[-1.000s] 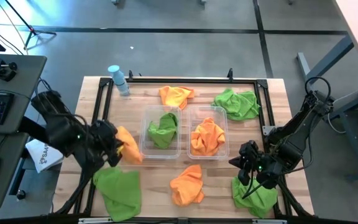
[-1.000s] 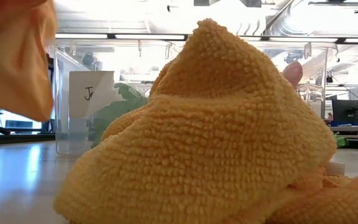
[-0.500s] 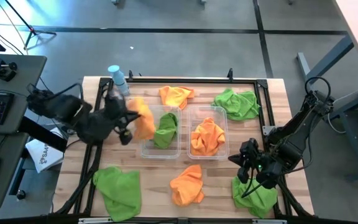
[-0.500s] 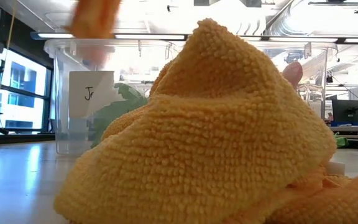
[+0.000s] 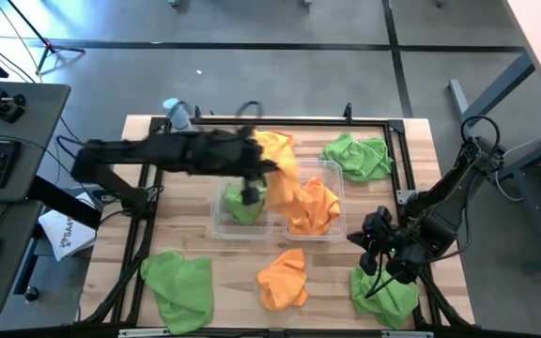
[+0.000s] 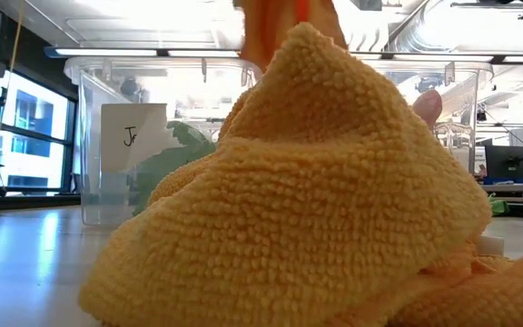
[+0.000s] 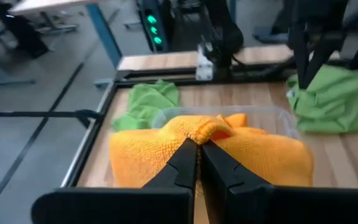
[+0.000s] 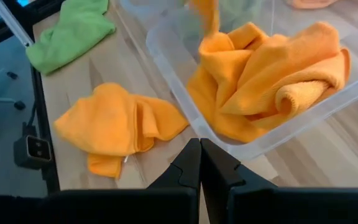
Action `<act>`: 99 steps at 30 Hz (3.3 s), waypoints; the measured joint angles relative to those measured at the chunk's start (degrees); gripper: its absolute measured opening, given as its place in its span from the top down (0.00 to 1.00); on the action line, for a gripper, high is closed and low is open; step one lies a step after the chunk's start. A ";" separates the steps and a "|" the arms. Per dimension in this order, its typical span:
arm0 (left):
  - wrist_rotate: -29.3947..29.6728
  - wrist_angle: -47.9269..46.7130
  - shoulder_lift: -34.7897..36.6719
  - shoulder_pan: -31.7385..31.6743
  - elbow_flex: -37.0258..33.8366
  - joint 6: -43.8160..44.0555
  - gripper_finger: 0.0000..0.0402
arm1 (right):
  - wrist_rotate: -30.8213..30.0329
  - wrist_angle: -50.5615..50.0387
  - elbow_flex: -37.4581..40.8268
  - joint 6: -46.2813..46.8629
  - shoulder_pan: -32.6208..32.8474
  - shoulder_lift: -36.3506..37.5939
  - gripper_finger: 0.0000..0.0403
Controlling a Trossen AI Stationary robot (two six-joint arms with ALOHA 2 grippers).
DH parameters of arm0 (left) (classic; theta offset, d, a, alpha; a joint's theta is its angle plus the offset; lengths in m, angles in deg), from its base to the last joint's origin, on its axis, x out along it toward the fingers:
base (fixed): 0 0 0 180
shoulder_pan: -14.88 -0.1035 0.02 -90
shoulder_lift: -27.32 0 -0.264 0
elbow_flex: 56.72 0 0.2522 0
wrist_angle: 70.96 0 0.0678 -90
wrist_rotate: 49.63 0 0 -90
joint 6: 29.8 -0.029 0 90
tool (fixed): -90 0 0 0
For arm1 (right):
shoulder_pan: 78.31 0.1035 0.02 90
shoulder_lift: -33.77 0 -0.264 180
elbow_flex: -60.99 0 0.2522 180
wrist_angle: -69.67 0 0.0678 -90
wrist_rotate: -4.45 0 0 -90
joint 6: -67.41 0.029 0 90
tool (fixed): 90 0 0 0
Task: Sort microfiber towel by color & place in baskets
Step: Put the orange towel into the right transparent bin, then put the green towel into the left transparent bin
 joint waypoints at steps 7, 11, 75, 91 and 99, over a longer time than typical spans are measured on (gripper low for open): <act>-10.98 8.66 -9.77 -3.68 0.00 -4.28 1.00 | -0.28 -0.01 0.00 -0.04 -2.56 0.00 1.00; -14.07 14.45 -14.39 -3.99 -0.02 -7.27 1.00 | -0.28 -0.04 0.00 -0.06 -4.11 0.00 1.00; -0.87 5.44 15.95 5.49 -28.56 25.15 0.72 | 37.97 -14.03 0.22 35.93 1.15 -1.53 1.00; 14.35 5.92 25.22 17.23 -34.36 37.28 0.72 | 47.76 -5.13 0.31 54.51 9.31 -10.79 1.00; 13.76 5.86 24.51 17.25 -34.38 37.86 0.73 | 49.40 -1.24 0.31 54.15 9.36 -15.96 0.82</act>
